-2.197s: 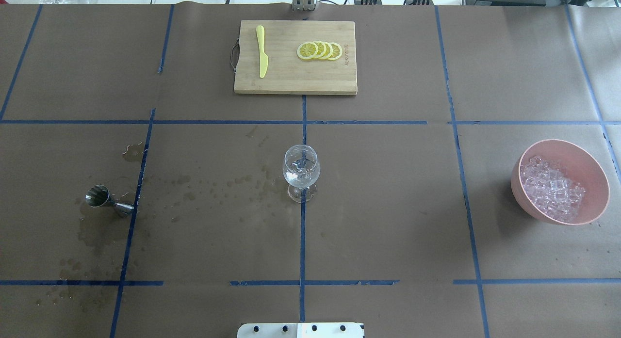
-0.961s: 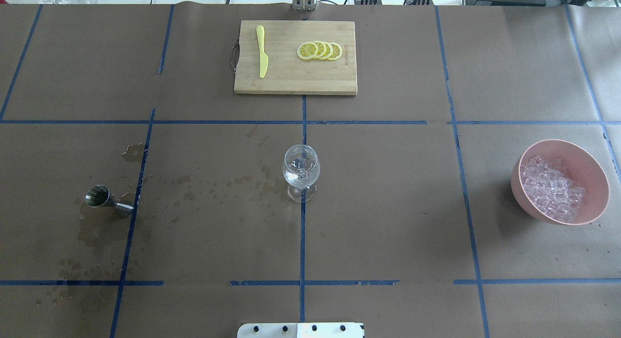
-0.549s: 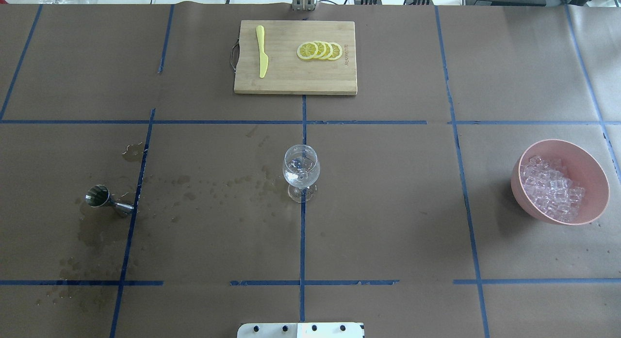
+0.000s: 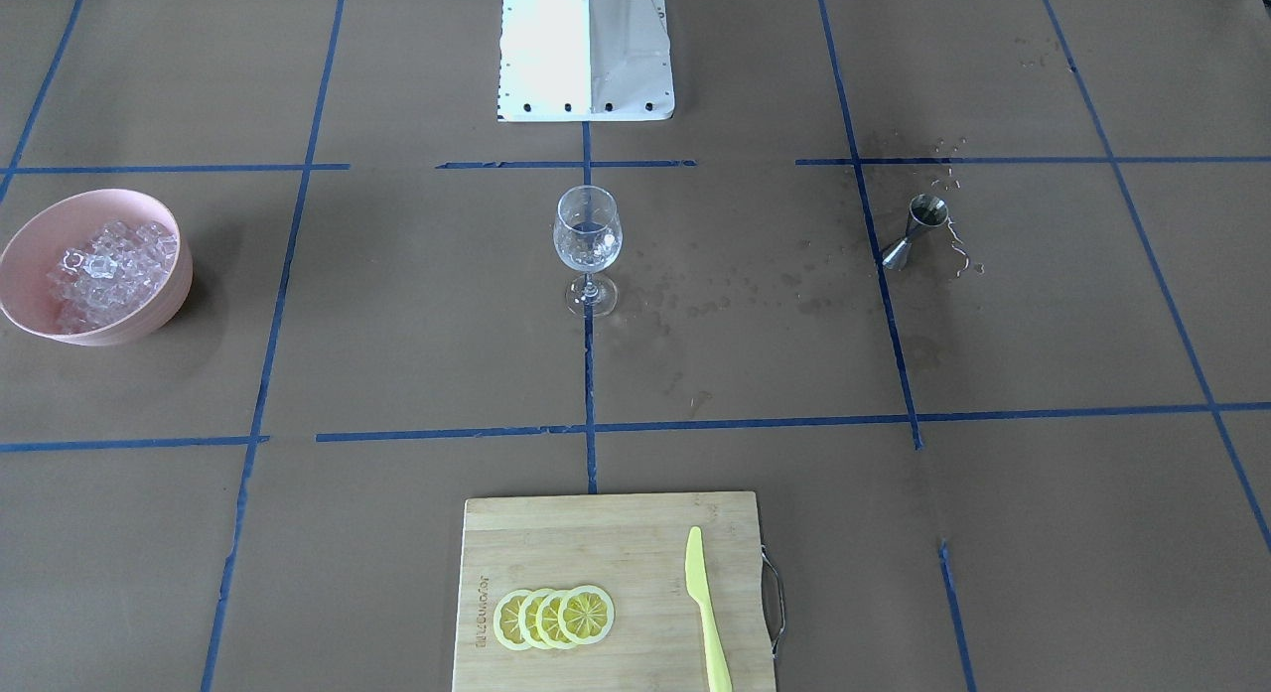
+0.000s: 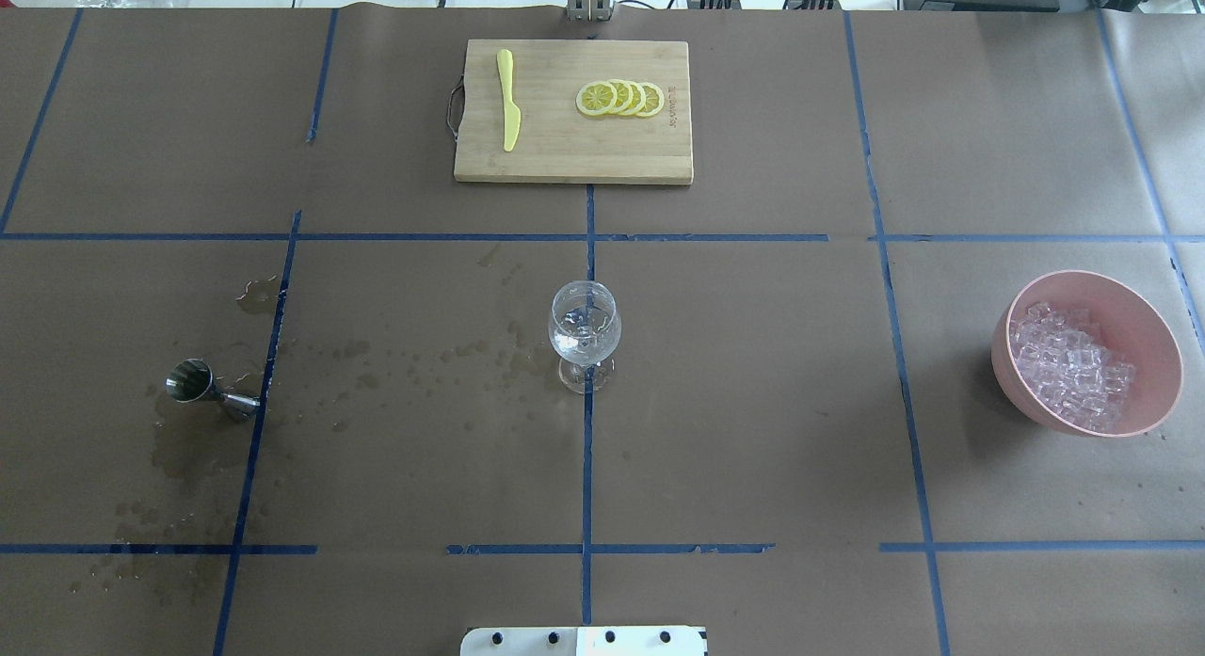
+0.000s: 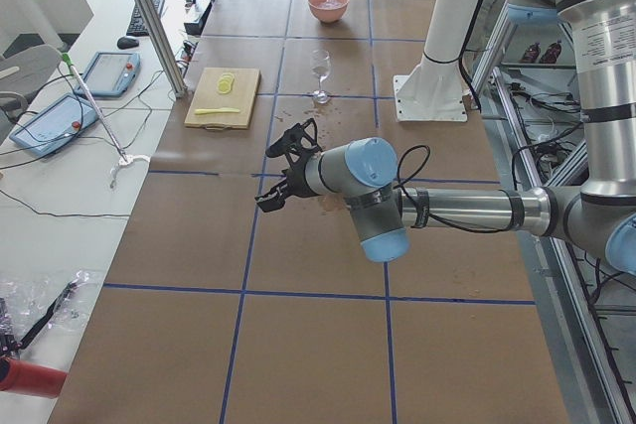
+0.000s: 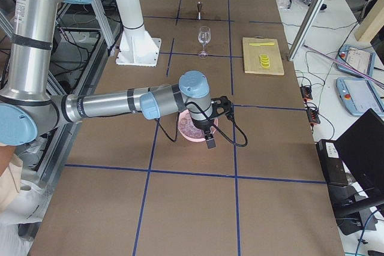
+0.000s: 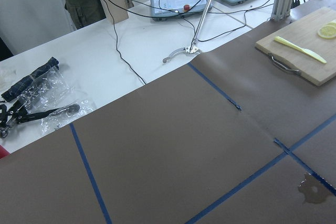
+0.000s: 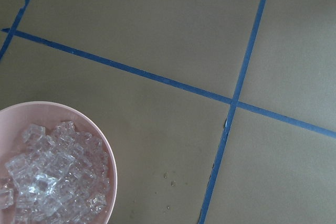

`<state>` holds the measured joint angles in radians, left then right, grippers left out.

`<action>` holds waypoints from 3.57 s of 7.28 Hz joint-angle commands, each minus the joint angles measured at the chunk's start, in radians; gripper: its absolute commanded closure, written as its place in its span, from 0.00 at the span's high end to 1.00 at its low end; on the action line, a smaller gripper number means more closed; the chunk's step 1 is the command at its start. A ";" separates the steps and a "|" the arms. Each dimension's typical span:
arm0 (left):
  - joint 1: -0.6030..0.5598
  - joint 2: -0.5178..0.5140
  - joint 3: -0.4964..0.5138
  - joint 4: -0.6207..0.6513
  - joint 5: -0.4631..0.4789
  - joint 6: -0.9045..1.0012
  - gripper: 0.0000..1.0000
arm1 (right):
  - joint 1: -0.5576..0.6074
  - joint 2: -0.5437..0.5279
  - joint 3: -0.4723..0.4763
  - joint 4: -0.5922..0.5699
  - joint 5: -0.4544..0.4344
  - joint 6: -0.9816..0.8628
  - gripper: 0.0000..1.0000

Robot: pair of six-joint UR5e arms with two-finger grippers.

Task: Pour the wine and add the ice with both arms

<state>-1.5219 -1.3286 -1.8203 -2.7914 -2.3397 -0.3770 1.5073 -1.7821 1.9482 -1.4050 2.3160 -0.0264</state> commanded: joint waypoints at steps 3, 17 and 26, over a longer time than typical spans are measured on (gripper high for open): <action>0.354 0.038 -0.022 -0.233 0.332 -0.339 1.00 | 0.001 0.000 0.006 0.000 -0.001 0.000 1.00; 1.454 0.022 0.059 -0.287 1.813 -0.514 0.99 | 0.033 -0.002 0.005 0.001 -0.001 -0.001 1.00; 1.480 -0.090 0.268 -0.301 1.858 -0.550 0.79 | 0.033 0.000 0.005 0.001 -0.003 0.000 1.00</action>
<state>-0.0466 -1.4175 -1.5607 -3.0924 -0.4817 -0.9243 1.5401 -1.7825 1.9528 -1.4036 2.3144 -0.0261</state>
